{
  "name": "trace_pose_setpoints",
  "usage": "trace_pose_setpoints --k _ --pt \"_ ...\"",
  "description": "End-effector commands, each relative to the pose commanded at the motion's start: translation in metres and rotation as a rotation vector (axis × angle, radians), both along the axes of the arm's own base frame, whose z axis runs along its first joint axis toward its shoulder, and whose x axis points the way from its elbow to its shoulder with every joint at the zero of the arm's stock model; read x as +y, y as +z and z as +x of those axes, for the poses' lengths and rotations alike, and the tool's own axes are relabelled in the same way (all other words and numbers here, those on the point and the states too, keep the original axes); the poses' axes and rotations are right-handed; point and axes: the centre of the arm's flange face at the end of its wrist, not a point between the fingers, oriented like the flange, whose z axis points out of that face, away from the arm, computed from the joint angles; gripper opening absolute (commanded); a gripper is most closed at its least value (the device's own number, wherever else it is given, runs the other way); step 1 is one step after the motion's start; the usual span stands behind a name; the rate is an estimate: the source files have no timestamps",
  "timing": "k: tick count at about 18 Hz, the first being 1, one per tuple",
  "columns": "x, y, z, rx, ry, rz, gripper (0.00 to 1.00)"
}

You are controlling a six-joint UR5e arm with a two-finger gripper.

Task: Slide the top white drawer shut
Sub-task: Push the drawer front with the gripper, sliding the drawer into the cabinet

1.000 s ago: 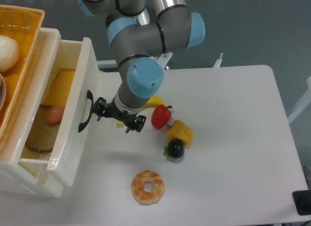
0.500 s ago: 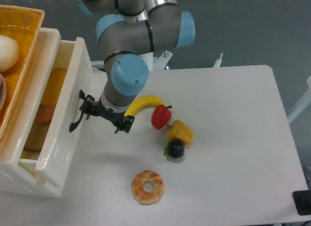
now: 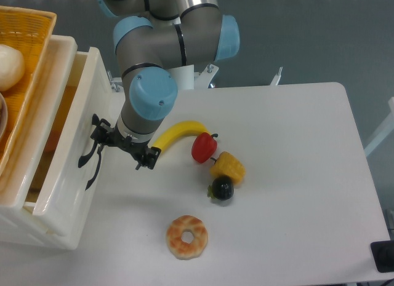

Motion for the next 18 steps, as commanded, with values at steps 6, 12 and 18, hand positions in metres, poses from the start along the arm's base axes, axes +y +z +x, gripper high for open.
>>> trace_pose_setpoints --k 6,12,18 --pt "0.001 -0.002 0.005 -0.003 -0.007 -0.002 1.00" --pt "0.005 0.001 0.013 -0.021 -0.014 0.015 1.00" --pt "0.007 0.000 0.018 -0.022 -0.023 0.014 1.00"
